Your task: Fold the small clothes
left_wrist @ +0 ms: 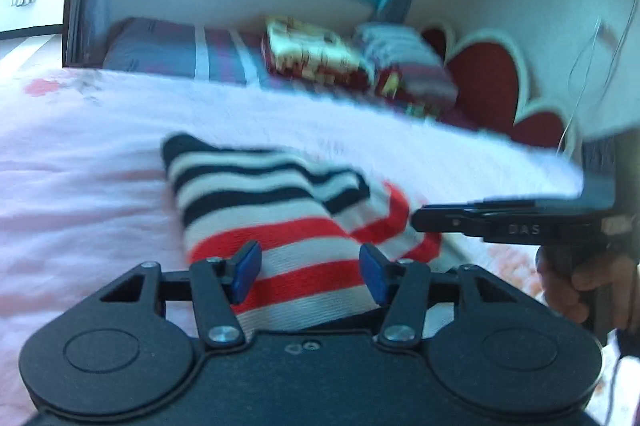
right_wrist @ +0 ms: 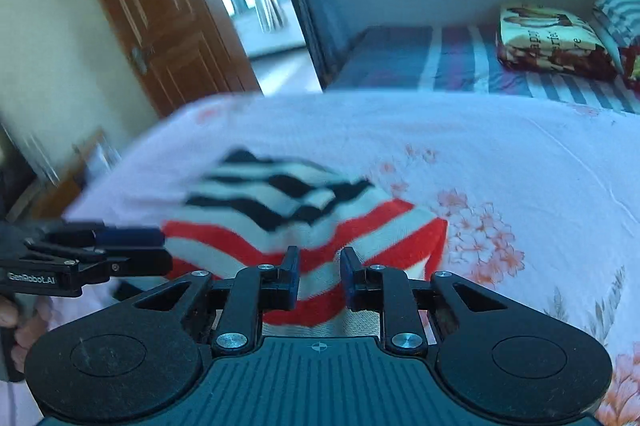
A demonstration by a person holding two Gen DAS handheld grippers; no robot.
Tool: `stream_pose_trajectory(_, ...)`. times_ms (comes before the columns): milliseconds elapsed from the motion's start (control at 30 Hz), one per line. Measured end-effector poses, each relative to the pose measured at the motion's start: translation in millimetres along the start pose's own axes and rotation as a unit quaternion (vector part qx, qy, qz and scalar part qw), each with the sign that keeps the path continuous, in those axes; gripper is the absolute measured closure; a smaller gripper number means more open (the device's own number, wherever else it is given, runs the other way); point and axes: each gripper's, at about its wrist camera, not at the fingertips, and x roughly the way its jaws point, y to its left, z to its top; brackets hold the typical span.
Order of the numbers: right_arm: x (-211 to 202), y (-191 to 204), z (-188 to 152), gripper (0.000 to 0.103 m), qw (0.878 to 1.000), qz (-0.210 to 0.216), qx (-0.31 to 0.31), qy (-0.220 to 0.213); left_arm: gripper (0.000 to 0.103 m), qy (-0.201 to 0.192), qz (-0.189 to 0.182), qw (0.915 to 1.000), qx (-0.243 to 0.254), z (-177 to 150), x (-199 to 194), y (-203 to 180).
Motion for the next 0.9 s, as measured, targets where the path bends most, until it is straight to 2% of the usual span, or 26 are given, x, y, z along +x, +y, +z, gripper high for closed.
stream_pose_trajectory(67,9,-10,-8,0.080,1.000,0.002,0.001,0.005,0.051,0.023,0.014,0.9996,0.011,-7,16,-1)
stream_pose_trajectory(133,8,-16,-10,0.080,1.000,0.010,0.019,0.007,0.049,0.015,0.010,0.9998,0.006,-11,19,1)
stream_pose_trajectory(200,1,-12,-11,0.080,1.000,0.004,0.012,0.005,0.050,0.018,0.011,0.9998,0.006,-12,17,1)
stream_pose_trajectory(267,-17,-3,-12,0.080,1.000,0.006,0.002,-0.011,0.052,0.019,0.022,0.9994,0.020,-10,7,-6)
stream_pose_trajectory(333,-44,5,-15,0.080,0.999,0.024,-0.018,-0.027,0.052,0.010,0.018,0.9993,0.031,-12,-10,-14)
stream_pose_trajectory(500,-74,27,-39,0.080,0.997,0.037,-0.069,-0.019,0.051,0.006,0.027,0.9987,0.043,-37,-40,-22)
stream_pose_trajectory(667,-63,33,-66,0.080,0.995,0.019,-0.095,0.003,0.051,0.002,0.047,0.9975,0.051,-52,-47,-27)
stream_pose_trajectory(900,-50,31,-74,0.080,0.994,0.000,-0.108,0.003,0.051,-0.002,0.075,0.9945,0.073,-60,-50,-33)
